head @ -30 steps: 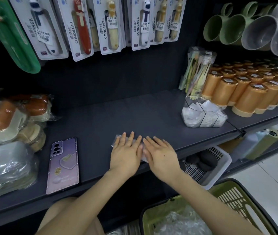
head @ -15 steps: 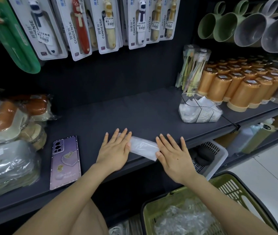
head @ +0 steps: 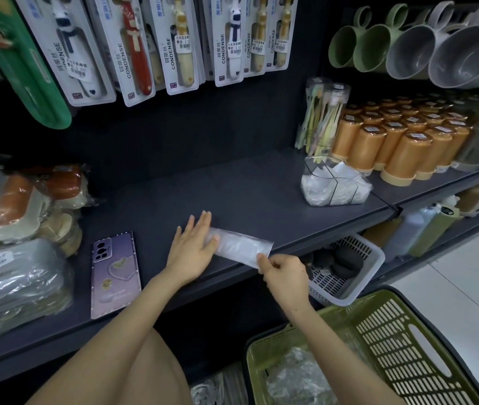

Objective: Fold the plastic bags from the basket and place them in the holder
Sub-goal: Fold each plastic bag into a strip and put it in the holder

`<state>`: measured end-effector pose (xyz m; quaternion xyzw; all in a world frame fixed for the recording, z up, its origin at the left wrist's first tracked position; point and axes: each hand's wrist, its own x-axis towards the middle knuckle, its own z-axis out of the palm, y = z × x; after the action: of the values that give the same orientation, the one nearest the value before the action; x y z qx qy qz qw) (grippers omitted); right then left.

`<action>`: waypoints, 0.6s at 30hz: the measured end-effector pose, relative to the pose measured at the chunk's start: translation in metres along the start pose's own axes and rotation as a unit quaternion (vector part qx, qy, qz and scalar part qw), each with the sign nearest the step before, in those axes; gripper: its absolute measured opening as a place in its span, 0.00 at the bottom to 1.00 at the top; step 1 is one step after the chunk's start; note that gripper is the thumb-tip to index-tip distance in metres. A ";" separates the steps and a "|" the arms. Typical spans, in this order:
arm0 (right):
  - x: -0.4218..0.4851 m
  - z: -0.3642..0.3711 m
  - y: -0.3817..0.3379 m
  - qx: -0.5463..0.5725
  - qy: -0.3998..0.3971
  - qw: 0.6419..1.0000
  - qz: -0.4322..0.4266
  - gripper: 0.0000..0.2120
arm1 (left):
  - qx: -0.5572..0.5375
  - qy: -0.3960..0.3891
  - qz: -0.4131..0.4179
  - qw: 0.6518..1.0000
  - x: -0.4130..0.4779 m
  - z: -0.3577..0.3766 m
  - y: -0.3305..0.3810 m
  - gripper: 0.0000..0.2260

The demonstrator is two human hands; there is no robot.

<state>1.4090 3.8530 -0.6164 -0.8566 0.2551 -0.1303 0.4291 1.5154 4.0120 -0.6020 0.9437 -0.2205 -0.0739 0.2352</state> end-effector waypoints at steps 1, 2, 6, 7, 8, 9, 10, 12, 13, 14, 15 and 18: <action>0.001 -0.007 0.001 -0.010 -0.011 0.999 -0.043 0.23 | -0.039 0.020 -0.001 0.999 0.001 -0.006 0.000 0.26; 0.003 -0.016 0.000 -0.042 -0.021 0.995 -0.088 0.23 | -0.055 0.030 0.010 0.998 0.003 -0.012 0.000 0.27; 0.021 -0.050 -0.017 -0.167 -0.072 0.958 -0.221 0.20 | -0.134 -0.094 0.075 0.984 0.010 -0.030 0.015 0.34; 0.026 -0.057 -0.022 -0.184 -0.088 0.952 -0.229 0.19 | -0.193 -0.136 0.077 0.969 0.011 -0.031 0.019 0.29; 0.031 -0.064 -0.027 -0.197 -0.102 0.946 -0.235 0.19 | -0.262 -0.177 0.071 0.946 0.012 -0.032 0.023 0.25; 0.037 -0.071 -0.031 -0.204 -0.115 0.942 -0.239 0.18 | -0.324 -0.210 0.060 0.920 0.012 -0.033 0.027 0.22; 0.042 -0.078 -0.035 -0.207 -0.129 0.939 -0.242 0.18 | -0.368 -0.226 0.046 0.901 0.010 -0.034 0.030 0.21; 0.052 -0.089 -0.041 -0.205 -0.159 0.934 -0.244 0.17 | -0.400 -0.235 0.041 0.885 0.007 -0.032 0.033 0.21; 0.056 -0.093 -0.044 -0.207 -0.174 0.931 -0.245 0.16 | -0.404 -0.238 0.049 0.882 0.006 -0.031 0.034 0.21; 0.060 -0.097 -0.047 -0.210 -0.187 0.927 -0.248 0.16 | -0.413 -0.240 0.059 0.876 0.005 -0.029 0.034 0.21; 0.063 -0.100 -0.050 -0.210 -0.197 0.924 -0.250 0.16 | -0.428 -0.247 0.063 0.867 0.002 -0.029 0.035 0.19; 0.071 -0.106 -0.057 -0.204 -0.226 0.920 -0.249 0.18 | -0.470 -0.276 0.062 0.836 -0.003 -0.030 0.034 0.19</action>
<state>1.4401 3.7719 -0.5067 -0.9680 -0.0489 0.0192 0.2454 1.5069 3.9987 -0.5593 0.6447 -0.2726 -0.4111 0.5840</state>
